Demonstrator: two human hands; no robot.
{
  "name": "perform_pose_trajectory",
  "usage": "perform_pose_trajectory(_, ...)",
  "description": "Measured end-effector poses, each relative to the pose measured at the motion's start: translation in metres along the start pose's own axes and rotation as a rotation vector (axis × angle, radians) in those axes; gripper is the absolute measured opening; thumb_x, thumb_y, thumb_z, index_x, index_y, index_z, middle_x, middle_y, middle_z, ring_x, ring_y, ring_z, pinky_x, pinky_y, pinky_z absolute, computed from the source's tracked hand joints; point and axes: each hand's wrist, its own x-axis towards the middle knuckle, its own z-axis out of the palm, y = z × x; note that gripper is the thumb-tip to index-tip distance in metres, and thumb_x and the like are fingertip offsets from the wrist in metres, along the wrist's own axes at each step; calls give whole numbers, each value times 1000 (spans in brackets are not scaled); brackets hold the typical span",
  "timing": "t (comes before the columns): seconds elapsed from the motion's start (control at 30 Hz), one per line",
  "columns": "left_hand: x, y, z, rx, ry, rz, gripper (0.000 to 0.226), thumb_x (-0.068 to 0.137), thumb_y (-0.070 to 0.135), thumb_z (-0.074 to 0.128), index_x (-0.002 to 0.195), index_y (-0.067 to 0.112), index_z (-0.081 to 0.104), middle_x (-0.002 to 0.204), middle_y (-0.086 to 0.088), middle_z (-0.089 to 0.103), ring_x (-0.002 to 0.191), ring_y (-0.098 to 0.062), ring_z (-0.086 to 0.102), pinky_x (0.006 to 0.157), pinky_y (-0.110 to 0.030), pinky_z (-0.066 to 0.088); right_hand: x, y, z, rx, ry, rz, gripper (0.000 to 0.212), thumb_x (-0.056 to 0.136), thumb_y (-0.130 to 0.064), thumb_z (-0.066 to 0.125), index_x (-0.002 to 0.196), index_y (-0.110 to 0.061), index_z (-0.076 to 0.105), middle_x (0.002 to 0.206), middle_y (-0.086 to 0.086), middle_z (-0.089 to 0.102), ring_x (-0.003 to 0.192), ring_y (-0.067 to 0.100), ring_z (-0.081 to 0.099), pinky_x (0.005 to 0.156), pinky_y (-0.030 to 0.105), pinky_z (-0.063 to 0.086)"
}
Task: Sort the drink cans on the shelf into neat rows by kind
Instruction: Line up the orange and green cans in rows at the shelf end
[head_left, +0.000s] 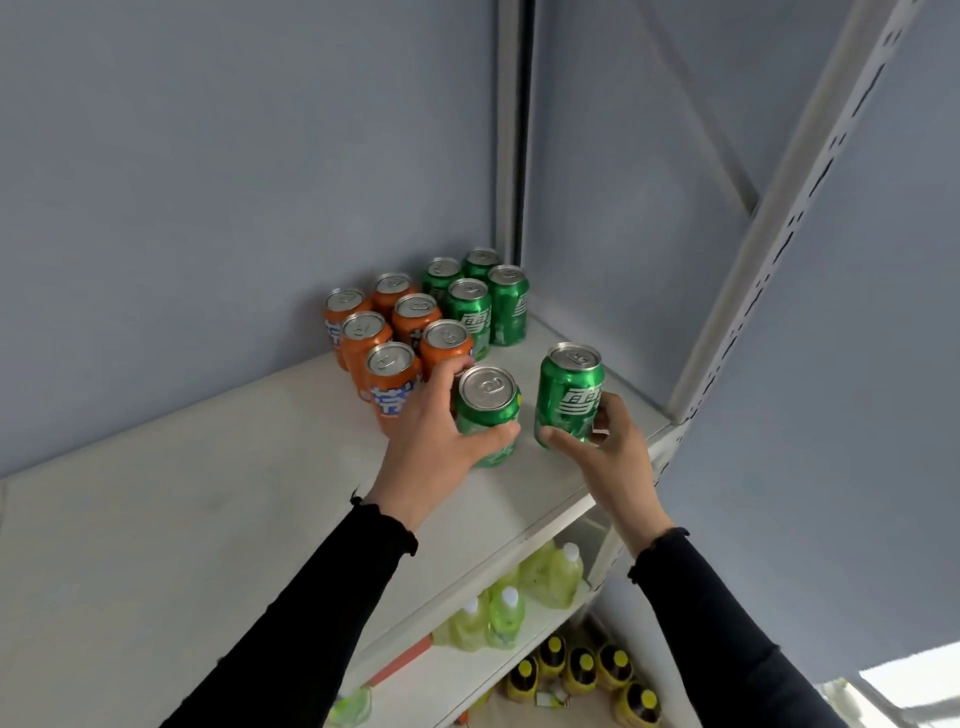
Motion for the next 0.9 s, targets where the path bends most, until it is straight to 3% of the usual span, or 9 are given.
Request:
perform_pose_trajectory(0.13, 26, 11, 11, 83, -36, 29, 64, 71, 45, 85, 123, 35, 50, 117, 18, 62, 111, -5, 58, 95, -36, 52, 29, 4, -12, 31, -32, 2, 58, 72, -34, 88, 120, -24, 58, 104, -13, 70, 85, -5, 63, 64, 9, 44)
perform_pose_trajectory(0.37, 72, 33, 25, 342, 35, 102, 59, 69, 49, 85, 116, 29, 57, 111, 15, 57, 97, -5, 57, 81, -26, 49, 87, 15, -22, 32, -172, -18, 60, 71, -32, 89, 122, -28, 55, 105, -18, 68, 86, -12, 62, 67, 10, 44)
perform_pose_trajectory(0.57, 110, 33, 30, 690, 152, 61, 64, 62, 71, 74, 110, 30, 65, 95, 8, 67, 96, -20, 53, 82, -42, 44, 128, 25, -18, 40, -301, -61, 55, 70, -23, 90, 114, -25, 56, 101, -18, 68, 85, -14, 63, 66, 6, 46)
perform_pose_trajectory(0.83, 125, 13, 40, 885, 105, -99, 67, 65, 80, 62, 114, 35, 60, 96, 4, 68, 99, -22, 53, 92, -42, 35, 153, 26, 3, -25, -356, -106, 58, 66, -34, 89, 112, -25, 54, 105, -13, 68, 95, 7, 65, 74, 20, 50)
perform_pose_trajectory(0.9, 127, 12, 40, 911, 113, -117, 67, 67, 79, 61, 117, 35, 60, 102, 4, 68, 104, -23, 54, 93, -42, 33, 159, 28, 11, -51, -341, -115, 59, 62, -41, 87, 110, -31, 54, 104, -12, 69, 100, 15, 64, 81, 34, 54)
